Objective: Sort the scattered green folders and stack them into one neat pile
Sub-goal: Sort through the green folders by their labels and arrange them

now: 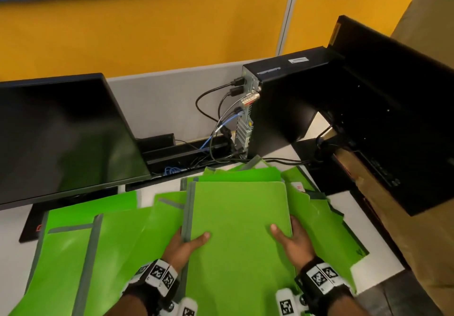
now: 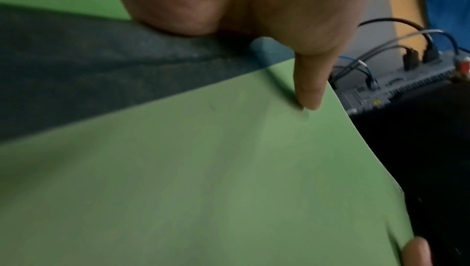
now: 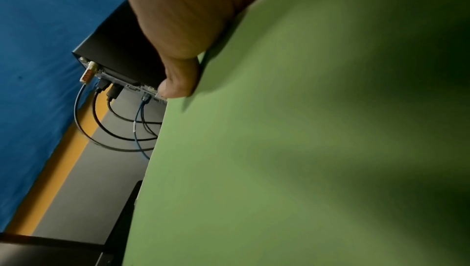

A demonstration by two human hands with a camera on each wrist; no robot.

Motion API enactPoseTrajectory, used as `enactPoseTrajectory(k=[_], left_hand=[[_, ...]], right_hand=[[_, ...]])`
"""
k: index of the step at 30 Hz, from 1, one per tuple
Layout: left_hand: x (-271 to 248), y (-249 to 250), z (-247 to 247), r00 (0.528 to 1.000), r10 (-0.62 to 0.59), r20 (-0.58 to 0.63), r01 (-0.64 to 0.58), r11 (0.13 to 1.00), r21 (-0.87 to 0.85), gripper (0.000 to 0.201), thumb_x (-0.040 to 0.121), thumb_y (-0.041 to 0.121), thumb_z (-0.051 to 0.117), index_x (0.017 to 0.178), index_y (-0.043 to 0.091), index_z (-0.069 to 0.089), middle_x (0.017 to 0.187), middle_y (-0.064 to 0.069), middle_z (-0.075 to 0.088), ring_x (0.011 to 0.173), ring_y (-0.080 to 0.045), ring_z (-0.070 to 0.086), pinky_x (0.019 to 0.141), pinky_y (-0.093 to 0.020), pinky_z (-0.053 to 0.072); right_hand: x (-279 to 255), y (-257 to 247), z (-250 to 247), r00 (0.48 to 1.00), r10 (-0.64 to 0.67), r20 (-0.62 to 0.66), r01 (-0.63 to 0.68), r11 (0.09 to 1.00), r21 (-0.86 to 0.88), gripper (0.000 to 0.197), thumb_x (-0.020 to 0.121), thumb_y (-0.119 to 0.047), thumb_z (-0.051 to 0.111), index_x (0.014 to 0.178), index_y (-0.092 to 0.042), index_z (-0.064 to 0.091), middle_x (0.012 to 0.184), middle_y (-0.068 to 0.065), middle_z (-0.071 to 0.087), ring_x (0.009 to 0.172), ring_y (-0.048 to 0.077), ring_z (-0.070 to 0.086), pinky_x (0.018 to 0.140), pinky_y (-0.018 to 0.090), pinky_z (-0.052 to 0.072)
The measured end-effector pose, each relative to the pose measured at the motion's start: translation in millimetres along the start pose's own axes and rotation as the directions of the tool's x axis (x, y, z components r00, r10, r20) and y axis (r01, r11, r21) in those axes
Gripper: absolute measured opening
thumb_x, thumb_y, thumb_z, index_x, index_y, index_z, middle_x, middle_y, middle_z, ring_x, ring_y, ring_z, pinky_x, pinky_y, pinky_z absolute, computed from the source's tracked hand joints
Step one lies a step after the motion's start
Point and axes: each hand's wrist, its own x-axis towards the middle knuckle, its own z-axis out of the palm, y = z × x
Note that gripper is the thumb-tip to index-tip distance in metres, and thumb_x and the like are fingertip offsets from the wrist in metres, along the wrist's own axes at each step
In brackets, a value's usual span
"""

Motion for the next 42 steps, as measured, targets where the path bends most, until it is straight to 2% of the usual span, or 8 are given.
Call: enactPoseTrajectory(k=[7, 10, 18, 25, 29, 33, 38, 42], left_hand=[[-9, -4, -24, 0.993, -0.037, -0.113, 0.017, 0.985, -0.169, 0.109, 0.019, 0.053, 0.091, 0.114, 0.009, 0.061, 0.104, -0.006, 0.071, 0.104, -0.028, 0.064, 0.101, -0.047, 0.044], [-17, -2, -38, 0.996, -0.052, -0.069, 0.037, 0.98, -0.197, 0.082, 0.052, 0.045, 0.088, 0.12, 0.017, 0.053, 0.117, 0.0, 0.062, 0.114, -0.021, 0.055, 0.108, -0.044, 0.035], [-38, -17, -82, 0.976, 0.027, -0.215, -0.047, 0.995, -0.086, 0.066, 0.053, 0.025, 0.09, 0.11, 0.01, 0.058, 0.096, -0.003, 0.071, 0.096, -0.025, 0.065, 0.097, -0.041, 0.045], [-45, -37, -109, 0.963, -0.018, -0.27, 0.003, 0.998, -0.058, 0.08, 0.048, 0.038, 0.09, 0.111, 0.004, 0.055, 0.101, -0.005, 0.066, 0.096, -0.025, 0.06, 0.097, -0.04, 0.042], [-46, -49, -126, 0.95, -0.038, -0.309, 0.031, 0.999, -0.028, 0.087, 0.034, 0.051, 0.089, 0.105, 0.01, 0.06, 0.099, -0.004, 0.069, 0.098, -0.027, 0.063, 0.097, -0.042, 0.043], [-52, -45, -151, 0.92, -0.022, -0.39, 0.01, 0.999, -0.032, 0.039, 0.061, 0.017, 0.087, 0.092, 0.012, 0.063, 0.083, -0.003, 0.068, 0.095, -0.029, 0.063, 0.085, -0.033, 0.043], [-52, -51, -177, 0.893, -0.068, -0.444, 0.035, 0.996, -0.083, 0.034, 0.061, 0.022, 0.087, 0.082, 0.009, 0.064, 0.089, -0.011, 0.068, 0.08, -0.023, 0.063, 0.065, -0.026, 0.048], [-51, -58, -186, 0.894, -0.097, -0.438, 0.068, 0.994, -0.083, 0.036, 0.067, 0.016, 0.083, 0.095, 0.002, 0.066, 0.084, -0.011, 0.071, 0.082, -0.026, 0.066, 0.063, -0.025, 0.046]], right_hand=[[12, -26, 36, 0.984, -0.066, 0.164, 0.05, 0.994, 0.101, 0.054, 0.079, -0.031, 0.069, 0.125, -0.02, 0.044, 0.115, -0.008, 0.06, 0.107, 0.006, 0.058, 0.102, 0.033, 0.042], [16, -33, 53, 0.978, -0.13, 0.16, 0.119, 0.99, 0.078, 0.059, 0.074, -0.026, 0.075, 0.123, -0.019, 0.044, 0.108, -0.014, 0.061, 0.095, -0.008, 0.058, 0.1, 0.031, 0.046], [12, -36, 86, 0.929, -0.066, 0.365, 0.14, 0.974, -0.179, 0.118, 0.06, -0.076, 0.052, 0.149, -0.012, 0.009, 0.154, 0.001, 0.022, 0.142, 0.018, 0.022, 0.112, 0.027, 0.019], [18, -28, 85, 0.849, -0.077, 0.523, 0.341, 0.835, -0.431, 0.104, 0.051, -0.095, 0.034, 0.13, -0.028, 0.047, 0.13, -0.009, 0.05, 0.122, 0.013, 0.049, 0.102, 0.032, 0.04], [50, -25, 44, 0.901, -0.205, 0.382, 0.434, 0.456, -0.777, 0.081, 0.07, -0.074, 0.052, 0.141, -0.043, 0.026, 0.154, -0.006, 0.014, 0.141, 0.019, 0.013, 0.113, 0.041, 0.018], [64, -10, 8, 0.937, -0.095, 0.337, 0.343, 0.441, -0.829, 0.09, 0.074, -0.072, 0.05, 0.146, -0.044, 0.005, 0.157, -0.011, -0.014, 0.145, 0.014, -0.008, 0.116, 0.04, 0.011], [42, -3, 23, 0.958, -0.239, 0.159, 0.25, 0.424, -0.871, 0.072, 0.082, -0.071, 0.028, 0.12, -0.018, 0.058, 0.129, 0.008, 0.054, 0.117, 0.029, 0.052, 0.09, 0.043, 0.047], [33, -8, 46, 0.964, -0.174, 0.2, 0.255, 0.406, -0.878, 0.075, 0.073, -0.07, 0.054, 0.129, -0.02, 0.047, 0.127, 0.004, 0.051, 0.117, 0.025, 0.049, 0.092, 0.04, 0.044]])
